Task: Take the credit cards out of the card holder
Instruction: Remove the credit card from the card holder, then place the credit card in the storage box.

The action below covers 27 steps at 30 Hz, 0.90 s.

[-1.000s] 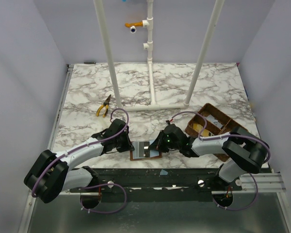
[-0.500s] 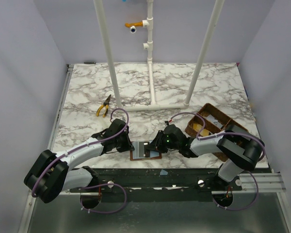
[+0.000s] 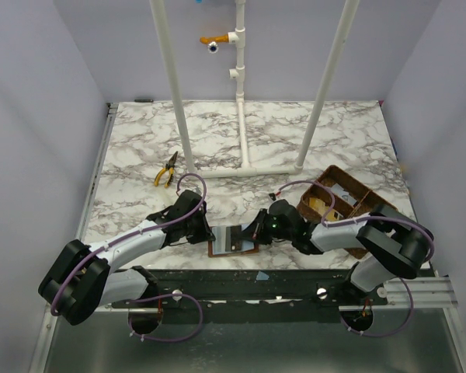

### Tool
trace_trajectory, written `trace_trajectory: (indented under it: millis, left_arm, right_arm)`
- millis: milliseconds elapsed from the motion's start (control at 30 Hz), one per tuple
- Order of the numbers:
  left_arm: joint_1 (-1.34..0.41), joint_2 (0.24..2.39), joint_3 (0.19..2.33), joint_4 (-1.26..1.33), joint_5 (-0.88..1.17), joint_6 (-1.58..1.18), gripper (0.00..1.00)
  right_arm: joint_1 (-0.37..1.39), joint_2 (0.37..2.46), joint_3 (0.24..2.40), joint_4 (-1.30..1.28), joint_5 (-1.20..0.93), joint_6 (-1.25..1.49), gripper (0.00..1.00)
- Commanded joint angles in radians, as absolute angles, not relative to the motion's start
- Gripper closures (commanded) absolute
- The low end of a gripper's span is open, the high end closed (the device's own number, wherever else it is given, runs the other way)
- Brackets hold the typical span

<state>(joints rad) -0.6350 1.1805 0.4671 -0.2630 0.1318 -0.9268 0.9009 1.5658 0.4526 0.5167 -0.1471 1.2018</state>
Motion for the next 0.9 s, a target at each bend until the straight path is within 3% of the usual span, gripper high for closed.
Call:
trace_trajectory:
  millis: [0, 633, 700, 800, 867]
  left_arm:
    - [-0.630, 1.198, 0.446, -0.384, 0.080, -0.893, 1.00]
    - [-0.630, 1.102, 0.543, -0.479, 0.091, -0.853, 1.00]
    - [-0.630, 1.076, 0.579, -0.506, 0.098, -0.839, 0.89]
    - [-0.630, 1.033, 0.627, -0.528, 0.133, -0.820, 0.61]
    - [-0.628, 1.005, 0.646, -0.519, 0.177, -0.812, 0.51]
  right_arm:
    - [0.890, 1.510, 0.421, 0.413, -0.094, 1.164, 0.99]
    - [0.881, 1.281, 0.434, 0.204, -0.016, 1.117, 0.99]
    - [0.880, 1.261, 0.444, 0.190, -0.020, 1.117, 0.99]
    - [0.881, 1.223, 0.462, 0.171, -0.029, 1.119, 0.99]
    - [0.881, 1.194, 0.476, 0.162, -0.039, 1.125, 0.99]
